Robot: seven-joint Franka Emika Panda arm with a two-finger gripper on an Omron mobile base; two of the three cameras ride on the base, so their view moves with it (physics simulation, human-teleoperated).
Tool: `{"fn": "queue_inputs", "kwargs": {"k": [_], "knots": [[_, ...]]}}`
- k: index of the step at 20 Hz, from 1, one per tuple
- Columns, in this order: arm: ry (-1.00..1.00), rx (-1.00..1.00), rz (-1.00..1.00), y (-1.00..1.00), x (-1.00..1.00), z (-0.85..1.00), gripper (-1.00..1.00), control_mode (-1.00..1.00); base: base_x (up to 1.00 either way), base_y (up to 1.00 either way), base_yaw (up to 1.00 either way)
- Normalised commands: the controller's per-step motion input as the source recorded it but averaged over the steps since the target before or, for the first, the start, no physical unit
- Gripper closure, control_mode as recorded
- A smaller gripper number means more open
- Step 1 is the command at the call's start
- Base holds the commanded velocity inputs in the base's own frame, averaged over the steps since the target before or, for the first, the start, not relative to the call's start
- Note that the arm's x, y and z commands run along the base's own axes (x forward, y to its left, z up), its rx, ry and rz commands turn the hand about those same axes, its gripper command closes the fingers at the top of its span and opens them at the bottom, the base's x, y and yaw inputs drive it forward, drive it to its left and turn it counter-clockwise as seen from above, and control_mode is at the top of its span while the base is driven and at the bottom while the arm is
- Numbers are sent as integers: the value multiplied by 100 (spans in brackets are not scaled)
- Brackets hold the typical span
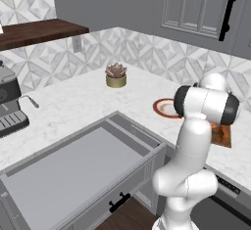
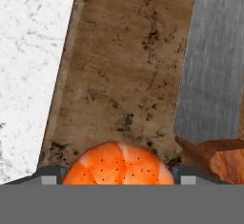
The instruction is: Pick up the knife from the drawer and place it on the cutting board. Then place the meat from the plate to the cutting board.
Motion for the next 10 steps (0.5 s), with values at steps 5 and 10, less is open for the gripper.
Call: {"fn": "queue_inputs", "kwargs": {"k": [5,10], "knots": [[-11,0,0,5,-37,34,-100,-100,0,0,0],[-15,-5,0,52,-40,74,-100,-100,0,0,0]]}}
